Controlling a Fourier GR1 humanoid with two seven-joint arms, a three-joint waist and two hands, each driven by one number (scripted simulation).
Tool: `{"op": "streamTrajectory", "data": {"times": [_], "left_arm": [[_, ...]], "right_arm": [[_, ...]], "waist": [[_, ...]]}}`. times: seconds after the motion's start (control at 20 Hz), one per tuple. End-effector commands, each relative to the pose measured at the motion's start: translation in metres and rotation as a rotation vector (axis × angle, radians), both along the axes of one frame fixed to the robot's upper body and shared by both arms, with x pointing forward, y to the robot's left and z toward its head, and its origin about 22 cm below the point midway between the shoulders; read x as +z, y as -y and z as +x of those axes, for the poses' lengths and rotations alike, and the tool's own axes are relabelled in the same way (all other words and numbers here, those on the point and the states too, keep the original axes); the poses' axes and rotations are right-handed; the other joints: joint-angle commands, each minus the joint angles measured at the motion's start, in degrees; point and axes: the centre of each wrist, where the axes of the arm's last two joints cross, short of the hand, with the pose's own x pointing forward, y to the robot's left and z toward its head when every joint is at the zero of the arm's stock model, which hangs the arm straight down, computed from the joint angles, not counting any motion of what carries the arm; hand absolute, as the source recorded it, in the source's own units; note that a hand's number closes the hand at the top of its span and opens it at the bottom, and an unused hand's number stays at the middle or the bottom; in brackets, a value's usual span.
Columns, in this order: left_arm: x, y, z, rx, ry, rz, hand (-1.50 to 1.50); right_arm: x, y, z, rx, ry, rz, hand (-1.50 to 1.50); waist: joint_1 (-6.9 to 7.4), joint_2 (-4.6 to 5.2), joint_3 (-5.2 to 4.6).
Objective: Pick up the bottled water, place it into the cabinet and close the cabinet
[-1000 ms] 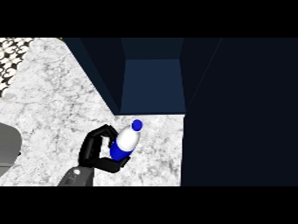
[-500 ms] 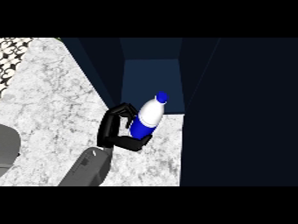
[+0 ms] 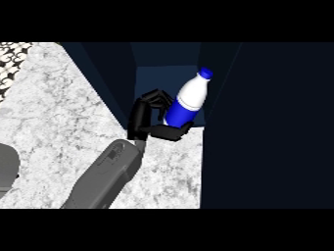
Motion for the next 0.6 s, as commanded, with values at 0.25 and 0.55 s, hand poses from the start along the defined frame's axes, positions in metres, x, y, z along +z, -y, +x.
{"op": "streamTrajectory", "data": {"times": [0.25,0.55], "left_arm": [[0.038,0.01,0.048,0.077,-0.076,-0.022,1.5],[0.02,-0.005,0.057,0.262,-0.087,0.111,1.5]], "right_arm": [[0.01,0.004,0.004,-0.006,0.032,0.075,-1.5],[0.019,0.007,-0.005,0.019,0.04,0.071,-1.5]], "waist": [[-0.18,0.39,0.0],[-1.43,0.69,-0.02]]}}
